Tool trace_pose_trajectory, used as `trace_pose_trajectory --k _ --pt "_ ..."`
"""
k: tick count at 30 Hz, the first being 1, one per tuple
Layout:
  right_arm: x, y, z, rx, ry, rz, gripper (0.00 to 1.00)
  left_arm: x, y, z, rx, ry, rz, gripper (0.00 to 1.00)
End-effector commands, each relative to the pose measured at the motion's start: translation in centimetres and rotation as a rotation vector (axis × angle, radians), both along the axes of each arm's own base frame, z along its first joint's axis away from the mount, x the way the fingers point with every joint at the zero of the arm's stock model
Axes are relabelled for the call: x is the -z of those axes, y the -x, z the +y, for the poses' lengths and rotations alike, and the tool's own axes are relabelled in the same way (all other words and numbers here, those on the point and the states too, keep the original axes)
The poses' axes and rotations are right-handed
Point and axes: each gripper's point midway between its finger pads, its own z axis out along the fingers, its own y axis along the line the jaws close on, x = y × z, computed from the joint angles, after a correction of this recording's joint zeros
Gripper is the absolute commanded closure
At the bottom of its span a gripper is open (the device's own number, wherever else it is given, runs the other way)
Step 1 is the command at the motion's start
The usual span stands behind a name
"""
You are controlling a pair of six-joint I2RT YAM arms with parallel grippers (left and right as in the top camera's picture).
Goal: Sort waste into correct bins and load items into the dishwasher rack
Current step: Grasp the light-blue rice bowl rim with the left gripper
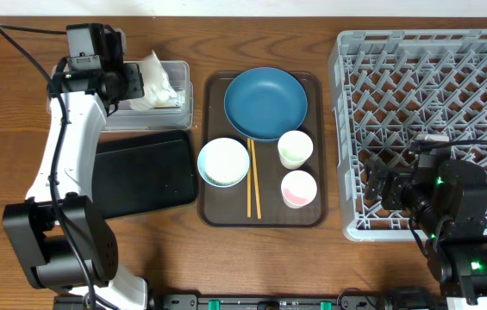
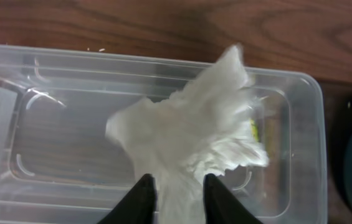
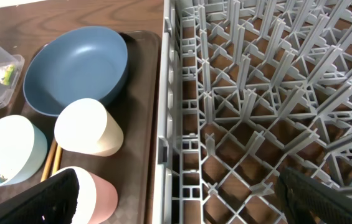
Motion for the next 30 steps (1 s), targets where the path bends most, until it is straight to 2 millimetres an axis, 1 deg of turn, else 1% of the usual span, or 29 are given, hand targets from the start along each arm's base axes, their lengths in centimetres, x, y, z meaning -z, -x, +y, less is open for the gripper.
trace_pose_trajectory --k 1,5,8,9,11,13,14,15,18,21,25,30 --pt "-0.9 -0.1 0.3 -0.017 0.002 -0.020 0.01 0.2 -0.2 0.3 -0.006 -0.007 0.006 0.55" --pt "-0.9 -0.1 0.3 -0.017 0.002 -0.020 0.01 -0.3 -0.1 0.1 -0.004 -0.005 -0.004 0.52" --pt "-0.9 -0.1 0.3 -0.017 0.002 -0.020 0.01 -2.1 0.2 -0.8 -0.005 0.008 -0.039 0.46" --pt "-0.9 -0.1 0.3 -0.017 0.002 -0.020 0.01 -2.8 0.6 -1.4 -0.005 0.016 -0.048 0.44" --pt "-0.9 -0.1 0.3 -0.017 0.002 -0.020 0.01 -3.9 1.4 -2.8 0.008 0.031 -0.052 0.43" --pt "-0.9 -0.1 0.3 -0.017 0.002 -0.020 0.01 -4.4 2.5 -4.8 0.032 0.046 -0.031 0.32" --pt "-0.9 -0.1 0.3 -0.017 0.002 -0.020 0.01 -4.3 3.1 -5.7 0.045 0.053 -0.012 0.25" --pt "-0.9 -0.1 0.3 -0.017 0.002 -0.020 0.01 -4.1 3.7 -6.7 0.057 0.061 0.010 0.20" --pt "-0.9 -0.1 0.3 -0.017 0.002 -0.020 0.01 -2.7 5.6 -9.7 0.061 0.101 0.107 0.16" --pt "-0.9 -0.1 0.3 -0.017 0.002 -0.020 0.01 -0.9 7.5 -12.7 0.064 0.126 0.211 0.15" --pt "-0.9 -0.1 0.3 -0.017 0.002 -0.020 0.01 1.5 9.3 -16.5 0.115 0.122 0.299 0.14" --pt "-0.9 -0.1 0.3 -0.017 0.002 -0.020 0.01 4.8 11.4 -20.4 0.175 0.100 0.393 0.16"
